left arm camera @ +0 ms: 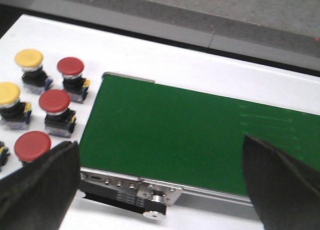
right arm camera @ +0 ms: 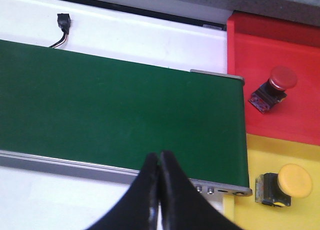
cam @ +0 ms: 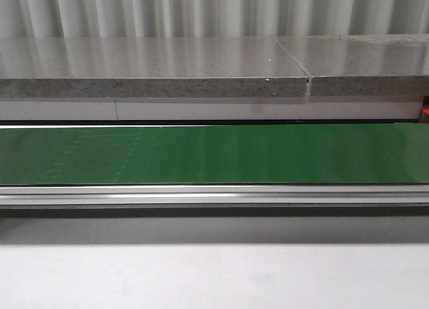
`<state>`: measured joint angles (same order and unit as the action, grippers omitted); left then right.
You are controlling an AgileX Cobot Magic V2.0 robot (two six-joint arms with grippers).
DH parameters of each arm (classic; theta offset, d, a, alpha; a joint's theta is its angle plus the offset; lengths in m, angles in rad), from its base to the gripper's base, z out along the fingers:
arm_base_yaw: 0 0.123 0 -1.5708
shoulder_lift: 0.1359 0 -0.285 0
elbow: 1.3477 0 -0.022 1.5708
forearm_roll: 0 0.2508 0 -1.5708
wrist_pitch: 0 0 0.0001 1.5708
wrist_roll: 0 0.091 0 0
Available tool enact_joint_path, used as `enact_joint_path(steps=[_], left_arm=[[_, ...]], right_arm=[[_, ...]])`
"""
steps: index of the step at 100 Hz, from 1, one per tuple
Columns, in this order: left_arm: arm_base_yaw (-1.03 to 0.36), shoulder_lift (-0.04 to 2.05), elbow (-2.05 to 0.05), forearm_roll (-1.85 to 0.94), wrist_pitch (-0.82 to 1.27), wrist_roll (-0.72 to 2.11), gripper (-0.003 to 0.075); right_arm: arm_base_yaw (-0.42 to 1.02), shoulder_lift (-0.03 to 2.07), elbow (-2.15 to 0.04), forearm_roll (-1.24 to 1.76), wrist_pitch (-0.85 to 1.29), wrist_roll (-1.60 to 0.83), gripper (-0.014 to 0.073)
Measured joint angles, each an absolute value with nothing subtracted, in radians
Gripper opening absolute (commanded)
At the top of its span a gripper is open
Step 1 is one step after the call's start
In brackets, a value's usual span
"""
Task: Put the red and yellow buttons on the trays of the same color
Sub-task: 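Lower the left gripper and grasp another red push button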
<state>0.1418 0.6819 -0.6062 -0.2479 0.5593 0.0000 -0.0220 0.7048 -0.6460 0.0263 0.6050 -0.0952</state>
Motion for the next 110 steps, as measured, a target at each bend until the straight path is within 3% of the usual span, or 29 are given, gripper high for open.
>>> enact_joint_path(steps=[47, 110], left_arm=[[0.403, 1.119, -0.7, -0.252, 0.554, -0.032, 0.0606], [0.45, 1.427, -0.765, -0.307, 0.469, -0.033, 0.0606]], right_arm=[[-0.022, 0.705, -0.646, 0.026, 0.605, -0.095, -0.0068], [-0.022, 0.705, -0.646, 0.026, 0.605, -0.095, -0.0068]])
